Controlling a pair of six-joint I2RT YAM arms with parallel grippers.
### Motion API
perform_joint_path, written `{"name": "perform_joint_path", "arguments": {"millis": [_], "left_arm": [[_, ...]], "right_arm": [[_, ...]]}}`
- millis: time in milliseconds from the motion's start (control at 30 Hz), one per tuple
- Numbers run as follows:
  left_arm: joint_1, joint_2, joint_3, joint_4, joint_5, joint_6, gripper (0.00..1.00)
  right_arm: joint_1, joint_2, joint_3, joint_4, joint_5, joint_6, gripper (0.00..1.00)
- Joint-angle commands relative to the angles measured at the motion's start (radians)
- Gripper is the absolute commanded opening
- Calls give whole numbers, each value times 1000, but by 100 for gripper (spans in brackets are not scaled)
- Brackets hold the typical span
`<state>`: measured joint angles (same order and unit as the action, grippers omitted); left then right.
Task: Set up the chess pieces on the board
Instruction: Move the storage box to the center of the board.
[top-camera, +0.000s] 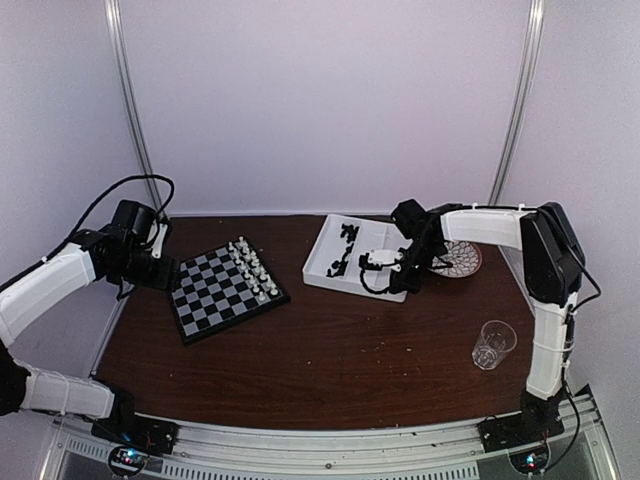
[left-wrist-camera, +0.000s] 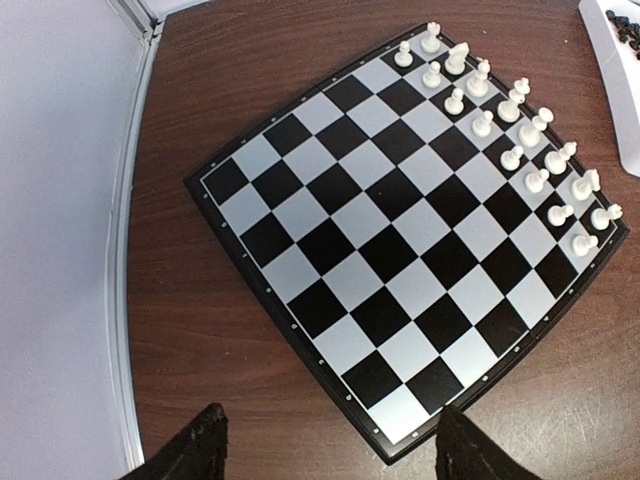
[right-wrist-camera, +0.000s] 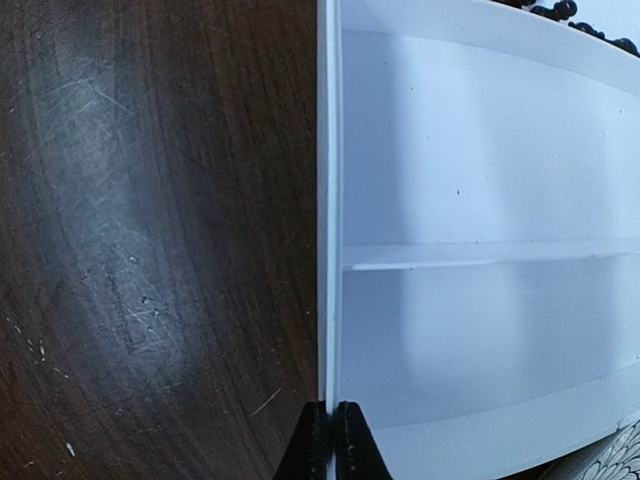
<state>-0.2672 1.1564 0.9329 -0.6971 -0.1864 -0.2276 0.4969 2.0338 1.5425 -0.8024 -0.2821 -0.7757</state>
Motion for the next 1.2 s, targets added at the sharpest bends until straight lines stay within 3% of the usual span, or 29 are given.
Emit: {"name": "perform_joint_path", "arguments": {"millis": [0, 600, 1033, 1100, 1167], "left_arm": [[8, 17, 20, 38, 29, -13, 71], [8, 59, 38, 59, 105, -19, 71], [37, 154, 70, 79, 105, -54, 73], [80, 216, 112, 78, 144, -106, 73], [102, 311, 178, 71, 98, -153, 73]], "right_arm": [[3, -73, -105, -80, -29, -46, 0], [-12, -539, -611, -153, 107, -39, 0], [-113, -653, -673, -195, 160, -119, 0], [-113, -674, -660, -208, 149, -123, 8], [-113, -713, -621, -253, 90, -120, 23]]}}
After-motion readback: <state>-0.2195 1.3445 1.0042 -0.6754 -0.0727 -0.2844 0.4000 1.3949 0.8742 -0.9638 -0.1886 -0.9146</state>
